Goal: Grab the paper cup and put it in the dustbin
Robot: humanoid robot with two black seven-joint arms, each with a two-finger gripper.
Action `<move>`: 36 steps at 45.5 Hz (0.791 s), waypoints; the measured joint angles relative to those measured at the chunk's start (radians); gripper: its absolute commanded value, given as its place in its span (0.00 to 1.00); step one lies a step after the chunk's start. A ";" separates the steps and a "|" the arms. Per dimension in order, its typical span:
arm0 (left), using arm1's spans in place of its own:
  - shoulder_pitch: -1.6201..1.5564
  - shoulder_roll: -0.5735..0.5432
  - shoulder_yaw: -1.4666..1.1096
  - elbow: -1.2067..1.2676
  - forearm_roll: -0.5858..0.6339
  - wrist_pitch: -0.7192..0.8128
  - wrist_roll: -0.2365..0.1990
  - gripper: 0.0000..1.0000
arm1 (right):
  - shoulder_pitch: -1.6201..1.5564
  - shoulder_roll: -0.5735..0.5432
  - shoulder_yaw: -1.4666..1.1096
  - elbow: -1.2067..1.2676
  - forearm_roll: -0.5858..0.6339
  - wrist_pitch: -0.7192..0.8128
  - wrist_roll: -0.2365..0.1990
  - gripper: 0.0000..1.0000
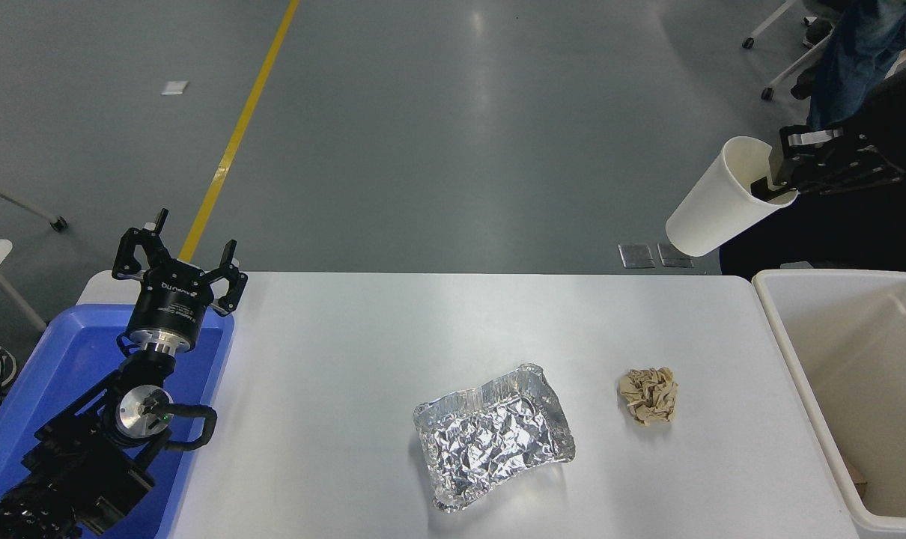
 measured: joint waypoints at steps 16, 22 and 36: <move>0.000 0.000 0.000 0.000 0.000 0.000 0.000 0.98 | -0.498 0.006 0.117 -0.569 0.025 -0.054 -0.006 0.00; 0.000 0.000 0.000 0.000 0.000 0.000 0.000 0.98 | -0.696 0.026 0.150 -0.767 0.079 -0.088 -0.017 0.00; 0.000 0.000 0.000 0.000 0.000 0.000 0.000 0.98 | -1.060 0.102 0.188 -1.102 0.276 -0.218 -0.108 0.00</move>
